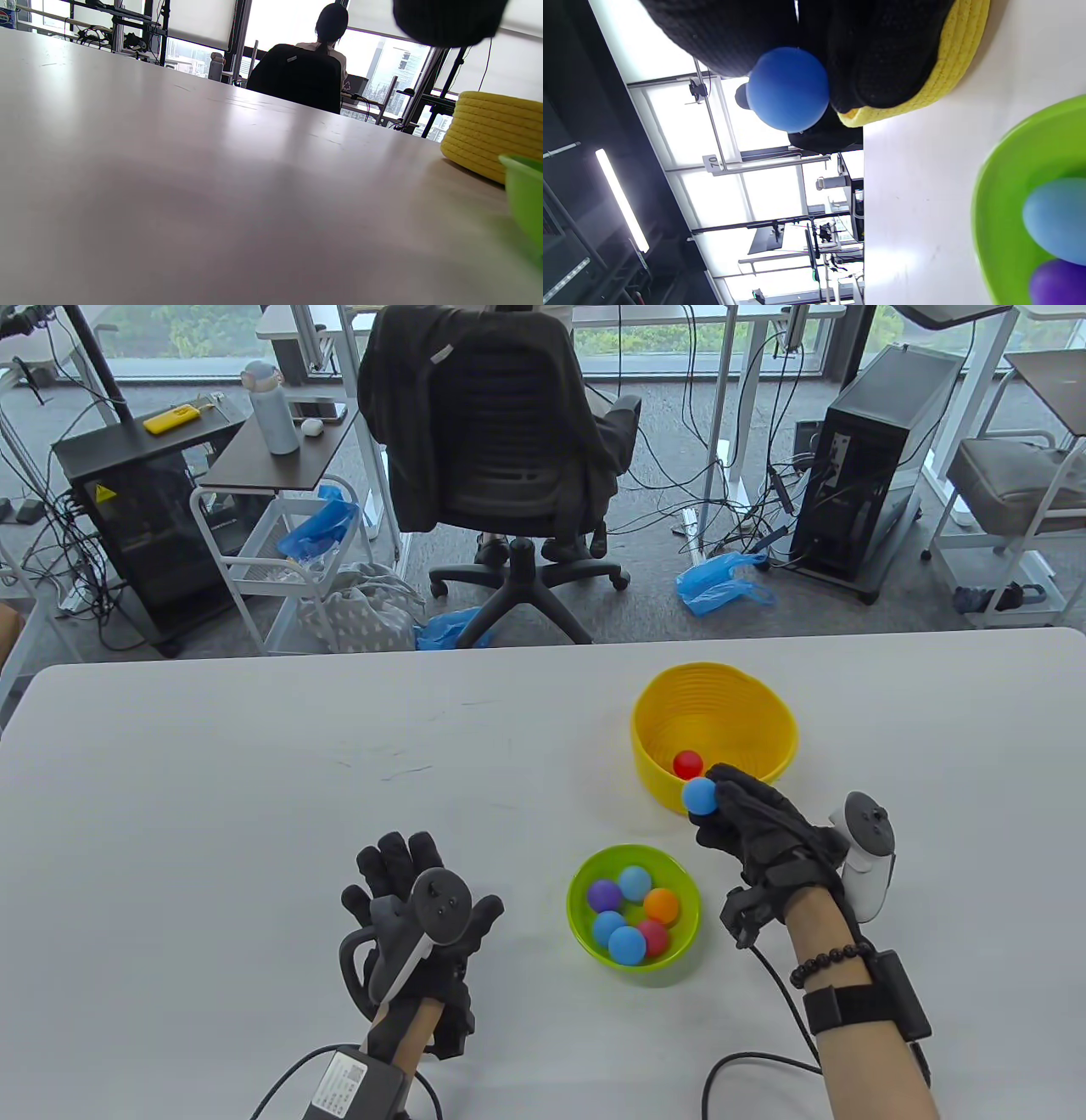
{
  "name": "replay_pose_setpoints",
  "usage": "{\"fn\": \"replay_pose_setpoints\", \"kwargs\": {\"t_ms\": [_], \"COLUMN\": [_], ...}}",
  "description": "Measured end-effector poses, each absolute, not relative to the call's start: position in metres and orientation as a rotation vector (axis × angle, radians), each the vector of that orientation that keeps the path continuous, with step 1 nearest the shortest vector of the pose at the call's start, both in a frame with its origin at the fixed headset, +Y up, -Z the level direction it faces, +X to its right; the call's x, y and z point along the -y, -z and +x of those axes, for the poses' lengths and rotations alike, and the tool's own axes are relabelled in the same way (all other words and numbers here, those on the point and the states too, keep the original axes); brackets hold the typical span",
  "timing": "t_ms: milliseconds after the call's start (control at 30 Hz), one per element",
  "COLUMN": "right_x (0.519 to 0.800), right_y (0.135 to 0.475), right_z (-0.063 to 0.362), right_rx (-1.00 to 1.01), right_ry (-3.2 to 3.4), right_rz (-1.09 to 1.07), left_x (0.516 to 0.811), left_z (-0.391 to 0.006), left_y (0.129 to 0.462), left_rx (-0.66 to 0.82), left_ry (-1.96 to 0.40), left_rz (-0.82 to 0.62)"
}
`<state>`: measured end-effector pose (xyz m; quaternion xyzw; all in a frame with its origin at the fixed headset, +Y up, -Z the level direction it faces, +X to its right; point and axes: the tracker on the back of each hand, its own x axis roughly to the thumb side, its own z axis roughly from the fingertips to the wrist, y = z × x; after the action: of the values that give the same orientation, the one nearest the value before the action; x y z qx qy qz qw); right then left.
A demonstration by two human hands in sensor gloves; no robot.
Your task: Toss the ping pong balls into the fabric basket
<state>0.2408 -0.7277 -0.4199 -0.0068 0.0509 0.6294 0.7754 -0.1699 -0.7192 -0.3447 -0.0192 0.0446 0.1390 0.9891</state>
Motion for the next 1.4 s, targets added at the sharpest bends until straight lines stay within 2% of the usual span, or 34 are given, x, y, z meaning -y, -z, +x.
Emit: {"fn": "replay_pose_setpoints", "kwargs": {"t_ms": [167,333,567,667,800,1033,1233,1400], "right_x": [0.728,0.721,0.679,0.659,0.641,0.641,0.666,0.688], "right_y": [0.429,0.422,0.392,0.373,0.351,0.329,0.325,0.328], "right_z": [0.244,0.246,0.240,0.227,0.197,0.143,0.107,0.091], "right_rx": [-0.150,-0.073,0.204,0.332,0.374,0.259,0.045,-0.110], "right_ry": [-1.165,-1.214,-1.611,-1.868,-2.143,-2.567,-2.758,-2.895], "right_rz": [0.156,0.164,0.233,0.324,0.486,0.735,0.887,0.921], "left_x": [0.720,0.719,0.719,0.719,0.719,0.719,0.719,0.720], "left_z": [-0.169,-0.171,-0.172,-0.172,-0.172,-0.174,-0.174,-0.173], "left_y": [0.345,0.345,0.345,0.345,0.345,0.345,0.345,0.345], "left_rx": [-0.087,-0.093,-0.092,-0.090,-0.089,-0.094,-0.094,-0.093], "left_ry": [-0.277,-0.285,-0.293,-0.293,-0.296,-0.314,-0.316,-0.313], "left_rz": [-0.037,-0.038,-0.031,-0.030,-0.027,-0.031,-0.034,-0.039]}}
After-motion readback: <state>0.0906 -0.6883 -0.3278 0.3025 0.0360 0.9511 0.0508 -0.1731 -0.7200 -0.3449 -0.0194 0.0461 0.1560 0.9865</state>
